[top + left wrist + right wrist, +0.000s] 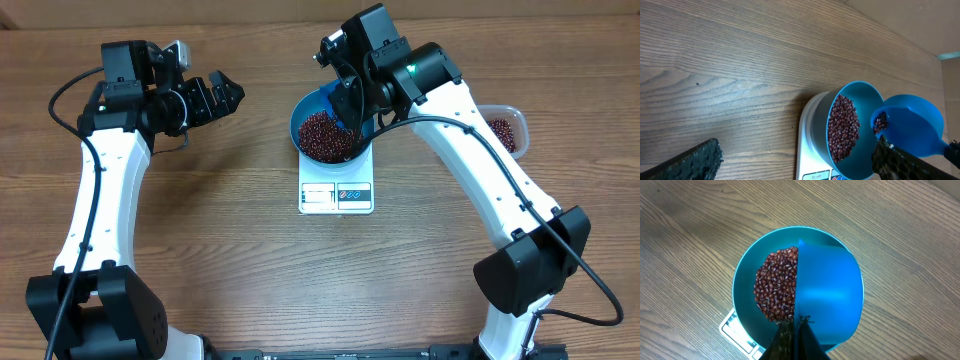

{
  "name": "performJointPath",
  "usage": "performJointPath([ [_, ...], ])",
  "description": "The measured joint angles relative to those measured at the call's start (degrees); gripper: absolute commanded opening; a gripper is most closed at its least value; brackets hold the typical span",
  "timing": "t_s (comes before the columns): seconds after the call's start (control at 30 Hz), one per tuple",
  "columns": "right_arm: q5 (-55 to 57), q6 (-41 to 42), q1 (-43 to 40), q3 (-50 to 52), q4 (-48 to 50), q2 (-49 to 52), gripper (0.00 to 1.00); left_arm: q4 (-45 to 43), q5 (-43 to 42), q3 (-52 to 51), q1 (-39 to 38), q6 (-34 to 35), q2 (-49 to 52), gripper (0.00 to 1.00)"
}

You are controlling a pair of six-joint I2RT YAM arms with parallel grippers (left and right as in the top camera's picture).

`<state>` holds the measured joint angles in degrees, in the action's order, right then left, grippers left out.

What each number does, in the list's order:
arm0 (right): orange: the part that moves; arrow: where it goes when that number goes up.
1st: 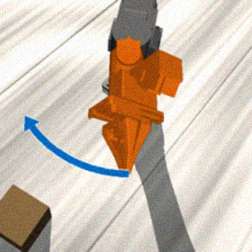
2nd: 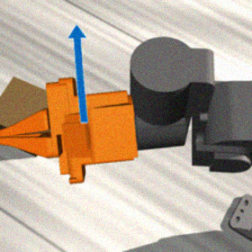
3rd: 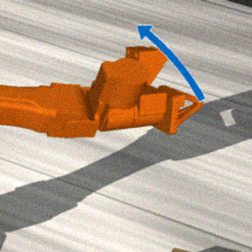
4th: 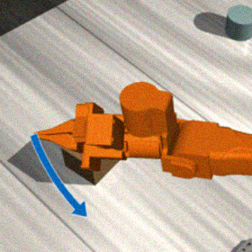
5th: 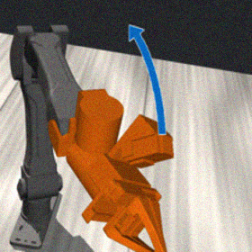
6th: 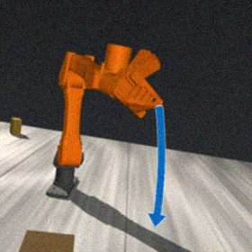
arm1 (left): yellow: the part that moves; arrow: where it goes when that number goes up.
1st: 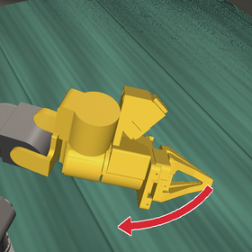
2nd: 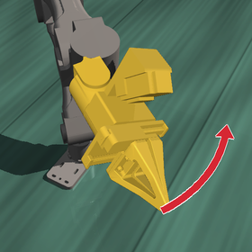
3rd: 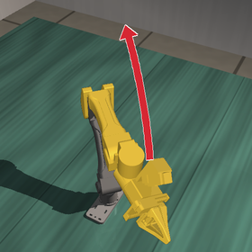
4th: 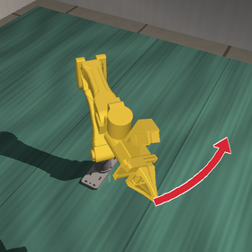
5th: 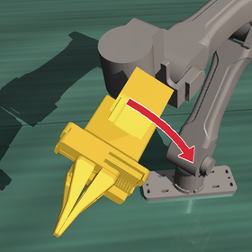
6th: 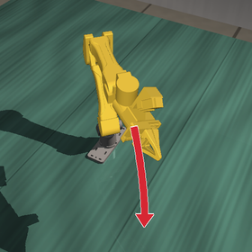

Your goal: Scoop item into bowl and weigh 150g on scale

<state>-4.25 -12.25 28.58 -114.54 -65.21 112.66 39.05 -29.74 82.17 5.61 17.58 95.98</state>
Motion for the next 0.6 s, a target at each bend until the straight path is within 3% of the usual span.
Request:
performJointPath([
  [0.6,-0.4,1.3,-0.5,0.0,0.1,0.0,0.04,0.0,0.0,0.0,0.0,0.0,0.0,1.0],
])
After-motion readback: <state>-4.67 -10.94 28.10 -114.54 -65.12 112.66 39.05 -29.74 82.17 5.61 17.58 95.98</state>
